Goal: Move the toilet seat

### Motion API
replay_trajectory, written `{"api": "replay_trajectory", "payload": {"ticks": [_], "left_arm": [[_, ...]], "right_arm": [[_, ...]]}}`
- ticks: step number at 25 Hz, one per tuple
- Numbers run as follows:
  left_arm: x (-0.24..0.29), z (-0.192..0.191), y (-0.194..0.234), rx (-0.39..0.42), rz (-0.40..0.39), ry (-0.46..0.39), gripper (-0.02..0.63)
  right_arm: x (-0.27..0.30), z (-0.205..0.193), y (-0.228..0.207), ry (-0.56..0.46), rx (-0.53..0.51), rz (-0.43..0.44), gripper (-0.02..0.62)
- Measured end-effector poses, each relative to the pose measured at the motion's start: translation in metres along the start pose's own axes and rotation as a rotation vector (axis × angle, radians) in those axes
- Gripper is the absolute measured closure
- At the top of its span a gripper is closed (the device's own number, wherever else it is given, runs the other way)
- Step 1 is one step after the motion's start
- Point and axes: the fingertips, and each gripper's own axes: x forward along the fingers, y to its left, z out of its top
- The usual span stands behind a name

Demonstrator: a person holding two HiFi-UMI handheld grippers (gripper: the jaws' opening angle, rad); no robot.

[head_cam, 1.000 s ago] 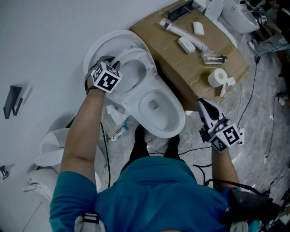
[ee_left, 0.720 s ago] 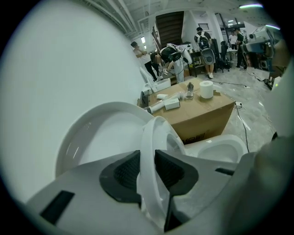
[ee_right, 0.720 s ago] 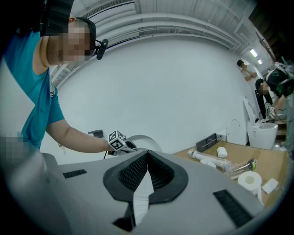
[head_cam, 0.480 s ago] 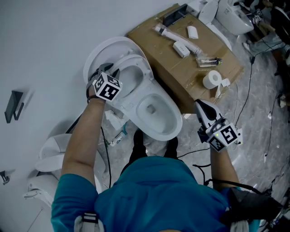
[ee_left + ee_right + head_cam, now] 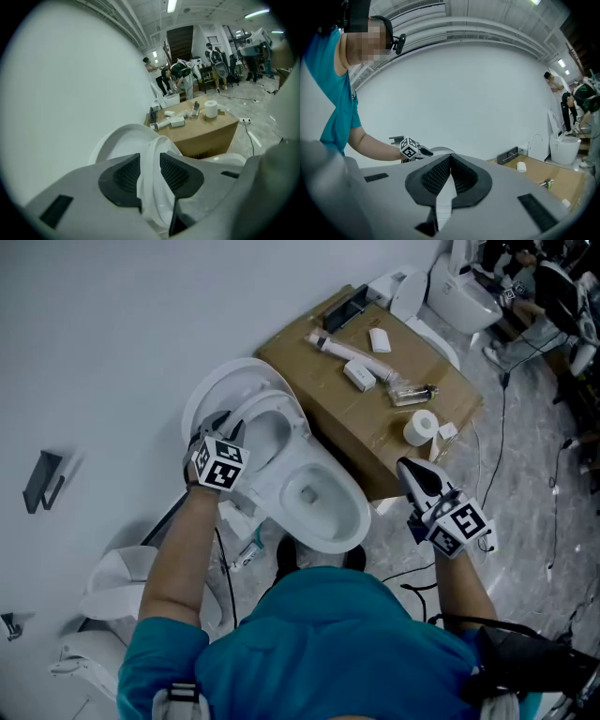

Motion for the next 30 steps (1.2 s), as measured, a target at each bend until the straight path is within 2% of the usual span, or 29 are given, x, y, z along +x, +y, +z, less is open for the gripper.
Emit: {"api": "replay_trajectory", "payload": {"ticks": [6, 16, 18, 21, 23, 26, 30], "left_arm": [[-0.062, 0.048, -0.008, -0.162, -0.077, -0.195, 0.489], [-0.174, 0.121, -0.061, -0.411, -0.337, -0.517, 0.514], [-0.194, 0.136, -0.072, -0.436, -0.388, -0.586, 0.528], [-0.226, 0.158, -0.086, -0.464, -0.474, -0.709, 0.598], [-0.241, 0.169, -0.092, -0.47, -0.515, -0.766, 0.6], [-0.255, 0.178, -0.103, -0.466, -0.544, -0.788, 0.6], [-0.263, 0.18, -0.11, -0.47, -0.541, -0.794, 0.6]], "right_arm": [[-0.01, 0.018, 0.003, 0.025, -0.024, -0.008, 0.597], [-0.015, 0.058, 0.031, 0.066, -0.115, 0.063, 0.597], [-0.015, 0.066, 0.036, 0.056, -0.111, 0.078, 0.597], [-0.017, 0.083, 0.047, 0.021, -0.101, 0.105, 0.597], [-0.017, 0.094, 0.056, 0.004, -0.117, 0.124, 0.597], [-0.02, 0.103, 0.064, 0.005, -0.136, 0.141, 0.597], [-0.024, 0.111, 0.062, 0.009, -0.124, 0.137, 0.597]]}}
